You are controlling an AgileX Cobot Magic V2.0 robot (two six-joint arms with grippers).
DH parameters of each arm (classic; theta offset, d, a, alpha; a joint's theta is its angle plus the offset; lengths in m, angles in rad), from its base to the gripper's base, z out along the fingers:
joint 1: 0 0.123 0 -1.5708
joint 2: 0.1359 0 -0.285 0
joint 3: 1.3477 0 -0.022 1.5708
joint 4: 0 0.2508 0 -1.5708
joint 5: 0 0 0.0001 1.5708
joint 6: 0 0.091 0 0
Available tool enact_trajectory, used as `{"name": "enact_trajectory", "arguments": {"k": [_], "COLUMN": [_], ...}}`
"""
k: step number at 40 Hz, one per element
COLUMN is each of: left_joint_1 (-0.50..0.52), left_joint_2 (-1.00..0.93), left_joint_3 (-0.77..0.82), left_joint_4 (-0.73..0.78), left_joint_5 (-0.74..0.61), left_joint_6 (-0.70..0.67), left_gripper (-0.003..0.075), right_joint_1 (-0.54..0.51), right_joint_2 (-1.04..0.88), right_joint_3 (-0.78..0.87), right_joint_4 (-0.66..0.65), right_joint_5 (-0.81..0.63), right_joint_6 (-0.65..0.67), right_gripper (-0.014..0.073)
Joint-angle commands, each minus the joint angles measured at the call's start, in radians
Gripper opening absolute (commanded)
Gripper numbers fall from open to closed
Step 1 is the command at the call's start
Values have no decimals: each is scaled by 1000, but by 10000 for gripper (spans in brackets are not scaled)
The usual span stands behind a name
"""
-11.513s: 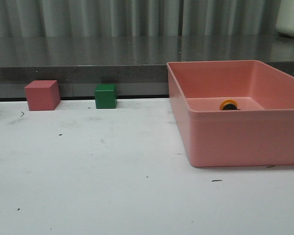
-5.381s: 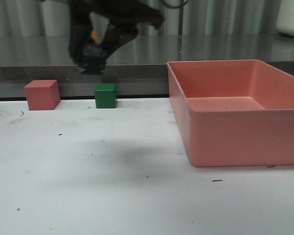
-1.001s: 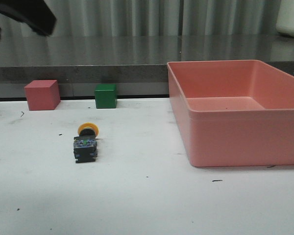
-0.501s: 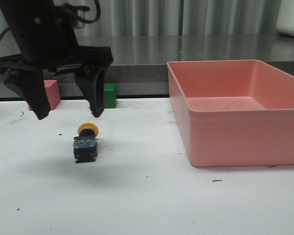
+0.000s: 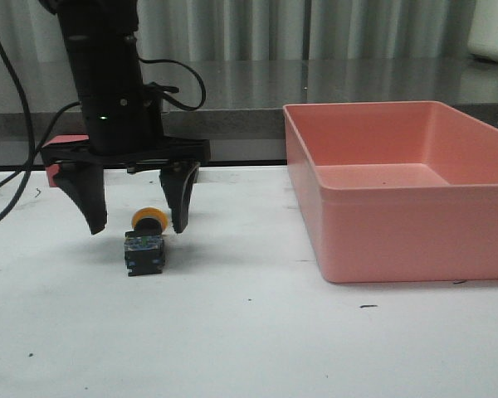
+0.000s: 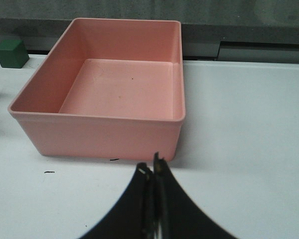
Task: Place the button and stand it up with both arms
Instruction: 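Lower the left gripper over the button and grasp its black body, then lift the button with the left gripper and rotate it cap up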
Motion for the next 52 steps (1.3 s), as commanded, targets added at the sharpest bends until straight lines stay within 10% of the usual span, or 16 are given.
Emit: {"name": "enact_trajectory", "arguments": {"k": [1, 11, 28, 39, 52], "left_joint_1": [7, 7, 7, -15, -53], "left_joint_2": [-19, 26, 26, -30, -315], "left_joint_3": [-63, -108, -113, -116, 180], "left_joint_4": [-18, -18, -16, 46, 158], "left_joint_5": [35, 24, -2, 9, -386], "left_joint_6": [-14, -14, -7, 36, 21], "left_gripper": [617, 599, 145, 120, 117], "right_joint_1": [-6, -6, -6, -6, -6], "right_joint_2": [11, 11, 11, 11, 11], "right_joint_3": [-22, -22, -22, -22, -22], "right_joint_4": [-14, -14, -14, -14, -14], "right_joint_5": [-72, -72, -72, -72, -72], "right_joint_6": [-8, -8, -8, -8, -8], "right_gripper": [-61, -61, -61, -61, -61]}}
